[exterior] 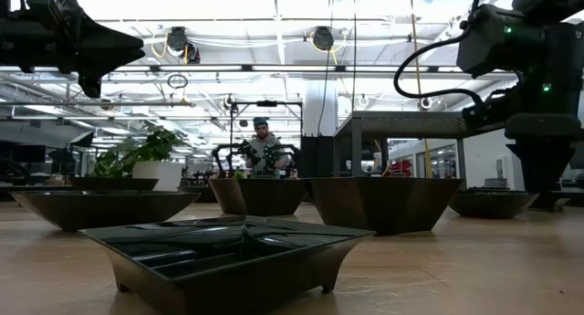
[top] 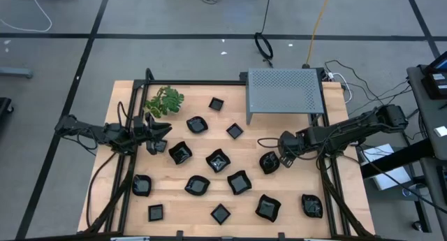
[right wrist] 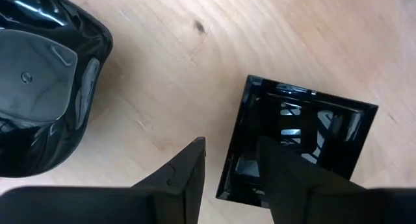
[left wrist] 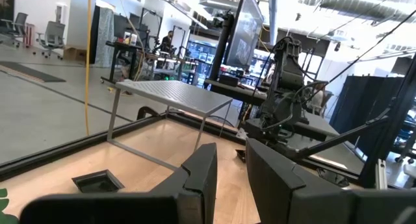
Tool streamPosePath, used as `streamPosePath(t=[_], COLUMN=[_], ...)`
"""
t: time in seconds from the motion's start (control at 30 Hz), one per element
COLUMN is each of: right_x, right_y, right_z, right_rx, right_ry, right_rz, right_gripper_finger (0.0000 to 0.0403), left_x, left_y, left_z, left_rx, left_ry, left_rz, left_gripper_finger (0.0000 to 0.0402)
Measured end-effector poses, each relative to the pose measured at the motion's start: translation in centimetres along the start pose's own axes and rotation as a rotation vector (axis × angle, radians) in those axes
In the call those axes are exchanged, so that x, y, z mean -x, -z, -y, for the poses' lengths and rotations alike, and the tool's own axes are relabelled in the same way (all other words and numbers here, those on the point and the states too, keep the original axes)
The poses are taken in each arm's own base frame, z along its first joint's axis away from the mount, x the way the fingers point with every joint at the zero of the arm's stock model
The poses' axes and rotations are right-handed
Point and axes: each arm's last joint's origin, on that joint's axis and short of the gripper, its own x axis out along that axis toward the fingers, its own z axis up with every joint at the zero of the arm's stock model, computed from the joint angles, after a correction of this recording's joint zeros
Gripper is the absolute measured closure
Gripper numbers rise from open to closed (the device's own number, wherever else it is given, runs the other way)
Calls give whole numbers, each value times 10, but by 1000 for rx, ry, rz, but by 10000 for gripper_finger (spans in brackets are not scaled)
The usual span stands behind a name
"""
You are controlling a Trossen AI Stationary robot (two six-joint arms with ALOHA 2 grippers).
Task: Pick & Place Mini shaped plates
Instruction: Put the square plate on the shelf
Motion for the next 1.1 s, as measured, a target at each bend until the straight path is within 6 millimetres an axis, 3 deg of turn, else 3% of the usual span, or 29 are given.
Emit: streamPosePath(t=[0.4, 0.67, 1.0, 1.1], right_x=[-1, -19, -17, -9], right_y=[0, 7, 8, 9], right_z=[5, 9, 8, 5], right_rx=[8, -35, -35, -15], right_ry=[111, 145, 76, 0], right_rz=[70, 25, -29, -33], right_gripper_finger=[277, 281, 392, 395], left_x=[0, 0, 0, 0], left_y=[0, 0, 0, 0], left_z=[0, 0, 0, 0], left_rx=[0, 0, 0, 0], left_ry=[0, 0, 0, 0], left_rz=[0, 0, 0, 0], left_gripper_finger=[316, 316, 316, 316])
